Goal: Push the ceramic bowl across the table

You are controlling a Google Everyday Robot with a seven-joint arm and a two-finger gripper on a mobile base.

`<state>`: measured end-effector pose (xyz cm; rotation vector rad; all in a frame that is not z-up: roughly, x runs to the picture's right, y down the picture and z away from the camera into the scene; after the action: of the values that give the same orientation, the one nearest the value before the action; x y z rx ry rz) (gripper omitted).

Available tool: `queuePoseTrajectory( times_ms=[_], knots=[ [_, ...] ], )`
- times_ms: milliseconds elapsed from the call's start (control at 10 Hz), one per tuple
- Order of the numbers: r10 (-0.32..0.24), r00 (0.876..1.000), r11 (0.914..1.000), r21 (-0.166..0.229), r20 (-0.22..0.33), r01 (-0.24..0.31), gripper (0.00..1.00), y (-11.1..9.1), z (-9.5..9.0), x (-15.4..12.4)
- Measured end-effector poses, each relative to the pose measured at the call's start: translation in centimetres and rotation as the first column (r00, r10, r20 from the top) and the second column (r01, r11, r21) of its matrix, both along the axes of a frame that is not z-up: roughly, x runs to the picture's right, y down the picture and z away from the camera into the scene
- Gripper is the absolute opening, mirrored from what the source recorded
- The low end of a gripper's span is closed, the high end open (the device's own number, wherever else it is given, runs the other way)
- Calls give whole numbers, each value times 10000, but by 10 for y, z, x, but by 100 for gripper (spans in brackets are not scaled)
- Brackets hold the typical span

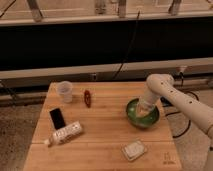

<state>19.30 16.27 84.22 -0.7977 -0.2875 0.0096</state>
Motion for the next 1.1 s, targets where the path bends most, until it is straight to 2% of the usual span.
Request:
queuePoseTrajectory(
  times_ms=[300, 700, 900, 1100],
  knots=[
    [-502, 9974, 9987, 66, 512, 499, 0, 4, 2, -37],
    [-1057, 9885, 9944, 88, 1077, 1054, 0, 12, -1, -49],
    [-1434, 9786, 9896, 111, 1474, 1433, 0, 15, -5, -72],
    [-1902, 9616, 9816, 230, 1980, 1894, 0, 18, -7, -99]
  ],
)
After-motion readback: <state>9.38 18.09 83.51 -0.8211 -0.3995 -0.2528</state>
